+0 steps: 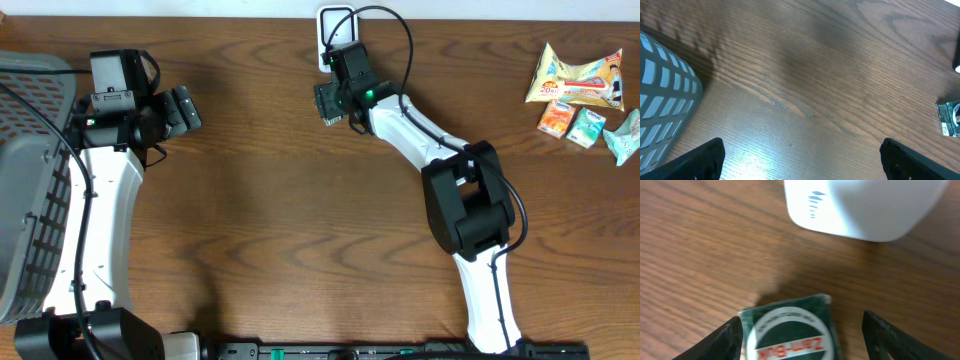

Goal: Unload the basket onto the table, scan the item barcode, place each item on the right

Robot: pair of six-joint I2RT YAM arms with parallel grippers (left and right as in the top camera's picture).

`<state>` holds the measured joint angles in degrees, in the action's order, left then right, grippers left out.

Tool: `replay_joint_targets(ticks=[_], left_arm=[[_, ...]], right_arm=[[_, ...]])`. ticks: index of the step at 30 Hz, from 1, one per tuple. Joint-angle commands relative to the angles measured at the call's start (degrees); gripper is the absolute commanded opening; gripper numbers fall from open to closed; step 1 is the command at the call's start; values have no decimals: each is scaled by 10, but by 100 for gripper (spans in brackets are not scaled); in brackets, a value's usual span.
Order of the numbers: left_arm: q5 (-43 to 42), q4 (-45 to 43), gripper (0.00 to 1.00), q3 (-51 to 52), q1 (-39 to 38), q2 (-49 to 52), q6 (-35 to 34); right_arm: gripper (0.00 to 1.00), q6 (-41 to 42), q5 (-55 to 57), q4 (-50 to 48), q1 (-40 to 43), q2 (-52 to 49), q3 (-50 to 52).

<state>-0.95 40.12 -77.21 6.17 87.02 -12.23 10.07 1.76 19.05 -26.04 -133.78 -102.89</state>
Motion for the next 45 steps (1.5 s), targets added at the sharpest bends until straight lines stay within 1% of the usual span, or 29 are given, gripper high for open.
replay_joint_targets(ticks=[1,6,8,12,16,19,21,24,26,28,33,39,45], left_arm=[[4,2,98,3,2,3,-5],[4,2,98,3,2,3,-5],[4,2,98,3,2,3,-5],[4,2,98,3,2,3,-5],[4,2,98,3,2,3,-5],[4,2,98,3,2,3,-5],[4,2,98,3,2,3,-5],[4,2,98,3,2,3,-5],[4,2,98,3,2,3,-5],[4,2,97,3,2,3,-5],[4,2,98,3,2,3,-5],[4,2,98,3,2,3,-5],[-1,-1,98,3,2,3,-13]], right_arm=[[71,21,11,1,19,-5,6],[70,21,-108,0,43,-14,6],[68,21,-152,1,51,-21,6],[63,20,-205,1,55,-26,6],[59,1,-265,9,54,-26,6],[57,2,-279,24,53,-26,6],[54,1,-290,35,53,-26,6],[50,2,-351,37,53,-26,6],[50,2,-402,37,55,-26,6],[50,5,-429,46,56,-22,6],[57,22,-409,75,64,-2,6],[59,32,-284,139,88,49,6],[74,32,-278,180,116,106,6]])
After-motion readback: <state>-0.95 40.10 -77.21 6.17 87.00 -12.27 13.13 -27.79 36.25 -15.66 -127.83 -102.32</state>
